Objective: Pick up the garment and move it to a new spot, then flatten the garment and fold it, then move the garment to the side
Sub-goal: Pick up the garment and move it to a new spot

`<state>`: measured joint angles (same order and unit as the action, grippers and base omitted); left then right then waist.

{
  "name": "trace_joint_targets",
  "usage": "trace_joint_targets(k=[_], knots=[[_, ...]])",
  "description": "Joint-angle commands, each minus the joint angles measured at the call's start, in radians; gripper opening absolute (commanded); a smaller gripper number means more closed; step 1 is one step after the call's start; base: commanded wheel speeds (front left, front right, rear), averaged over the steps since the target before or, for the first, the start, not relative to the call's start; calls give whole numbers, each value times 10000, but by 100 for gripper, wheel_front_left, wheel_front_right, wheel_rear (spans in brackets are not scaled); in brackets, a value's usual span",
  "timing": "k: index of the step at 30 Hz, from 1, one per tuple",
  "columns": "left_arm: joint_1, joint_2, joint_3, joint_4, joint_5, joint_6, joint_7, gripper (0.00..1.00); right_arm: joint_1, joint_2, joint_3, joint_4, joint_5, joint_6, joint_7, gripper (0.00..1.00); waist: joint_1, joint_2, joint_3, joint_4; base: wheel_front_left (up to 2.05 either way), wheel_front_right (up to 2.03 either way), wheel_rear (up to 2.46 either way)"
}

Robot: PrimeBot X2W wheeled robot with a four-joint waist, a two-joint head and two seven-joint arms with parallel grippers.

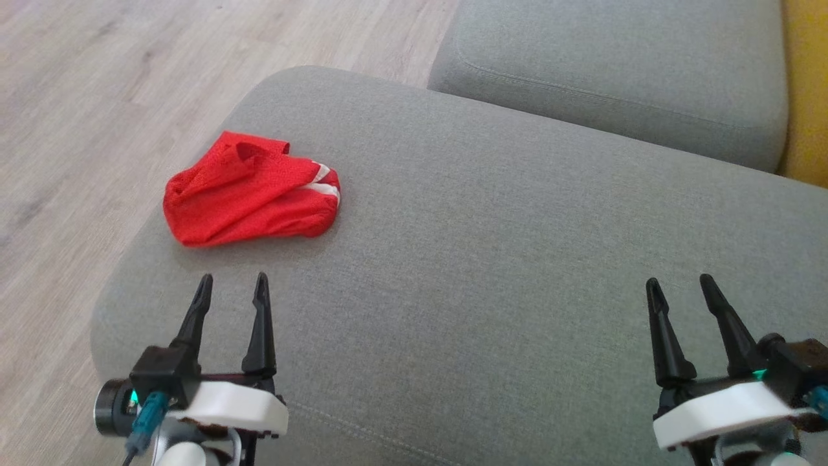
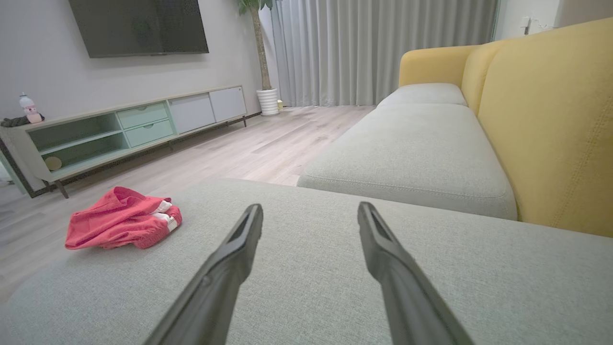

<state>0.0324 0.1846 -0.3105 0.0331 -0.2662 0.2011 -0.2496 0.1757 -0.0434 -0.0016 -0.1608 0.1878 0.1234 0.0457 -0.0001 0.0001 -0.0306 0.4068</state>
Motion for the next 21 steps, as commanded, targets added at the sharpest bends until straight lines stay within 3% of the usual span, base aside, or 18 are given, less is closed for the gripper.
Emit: trace_joint_targets(k=[1, 8, 14, 21], knots=[[-405, 20, 404, -388, 87, -37, -121, 100, -358, -68, 241, -414, 24, 73, 15, 100, 1, -1, 1, 40, 0, 0, 0], [-493, 8, 676, -290, 216, -139, -121, 100, -394, -68, 205, -475, -94, 73, 83, 100, 1, -1, 138, 78, 0, 0, 0], [-1284, -54, 1062, 345, 108, -304, -121, 100, -768, -68, 128, -848, -481, 73, 404, 100, 1, -1, 996, -133, 0, 0, 0], [-3458, -43, 1869, 2860, -583, -829, -122, 100, -1562, -170, 215, -1546, -1027, 73, 1032, 100, 1, -1, 2723, -618, 0, 0, 0]])
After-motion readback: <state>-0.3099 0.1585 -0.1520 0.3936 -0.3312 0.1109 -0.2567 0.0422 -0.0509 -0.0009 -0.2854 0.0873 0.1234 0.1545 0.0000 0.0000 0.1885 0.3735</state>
